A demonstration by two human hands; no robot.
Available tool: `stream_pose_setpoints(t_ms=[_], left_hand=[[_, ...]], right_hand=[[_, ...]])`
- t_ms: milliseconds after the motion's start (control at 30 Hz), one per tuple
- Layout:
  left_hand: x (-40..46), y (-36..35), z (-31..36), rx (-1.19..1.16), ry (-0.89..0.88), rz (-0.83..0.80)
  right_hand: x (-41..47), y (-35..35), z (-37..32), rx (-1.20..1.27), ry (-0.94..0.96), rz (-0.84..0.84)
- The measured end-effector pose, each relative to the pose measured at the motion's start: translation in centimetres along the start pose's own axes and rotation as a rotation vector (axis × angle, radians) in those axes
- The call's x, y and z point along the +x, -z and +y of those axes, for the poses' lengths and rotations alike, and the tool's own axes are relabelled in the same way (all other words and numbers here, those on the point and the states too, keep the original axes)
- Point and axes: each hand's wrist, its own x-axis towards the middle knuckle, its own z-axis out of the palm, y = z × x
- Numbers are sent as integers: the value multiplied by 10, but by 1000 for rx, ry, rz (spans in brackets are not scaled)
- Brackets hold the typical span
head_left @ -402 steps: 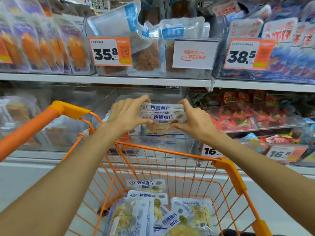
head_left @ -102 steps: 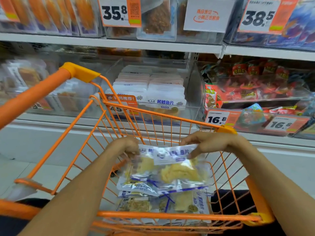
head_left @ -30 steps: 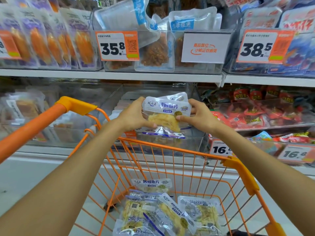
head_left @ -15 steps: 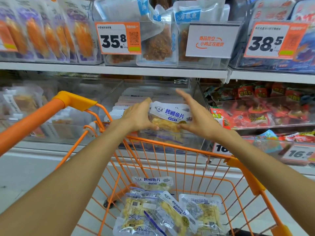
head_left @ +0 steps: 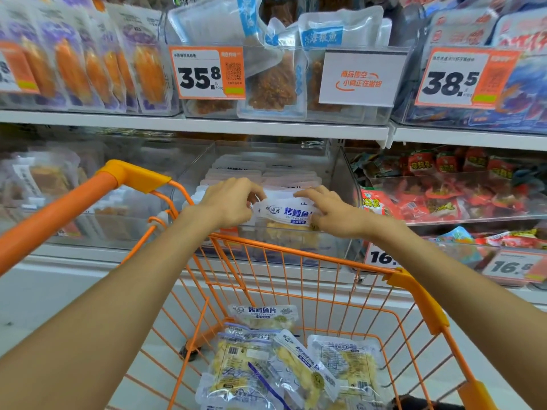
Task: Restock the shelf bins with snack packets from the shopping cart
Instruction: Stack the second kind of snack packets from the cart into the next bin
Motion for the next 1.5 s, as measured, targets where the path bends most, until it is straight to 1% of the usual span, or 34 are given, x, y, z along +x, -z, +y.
stream_pose_setpoints(t_ms=[67,133,200,267,333,400,500,567,667,733,800,867,933,1067,1233,1367,1500], left_hand=[[0,0,4,-149,27,-32],[-1,-4,10,-230,-6,-38],[0,-9,15,-206,-19,-8],[-2,-11,15,-156,-26,73],[-2,-10,14,-138,-40,123],[-1,-6,14,-108,-62,118],[0,0,15,-37,-117,99],[1,2,15,13,-148,106],[4,2,15,35,-167,112],[6,0,16,35,-173,109],[9,-2,16,64,-180,101],[12,-1,13,107,-195,81],[12,-1,9,138,-201,49],[9,-3,6,219,-229,14],[14,-6,9,325,-294,-22],[13,-12,5,396,-247,-20],[13,-12,7,408,-257,40]], right_hand=[[-1,-9,3,-29,4,90],[-3,-17,8,-23,21,210],[-4,-18,10,-9,19,332],[-5,-13,10,-18,7,388],[-5,-5,10,17,32,359],[-5,4,11,21,86,250],[-2,21,10,-111,105,76],[-1,28,8,-189,81,10],[2,31,5,-274,80,51],[2,29,7,-268,59,88],[2,26,13,-204,22,104],[3,22,16,-81,-1,127],[6,20,14,-48,7,118],[18,20,6,-159,9,4],[17,27,3,-179,20,-50],[12,29,2,-200,94,28],[9,33,5,-220,92,43]])
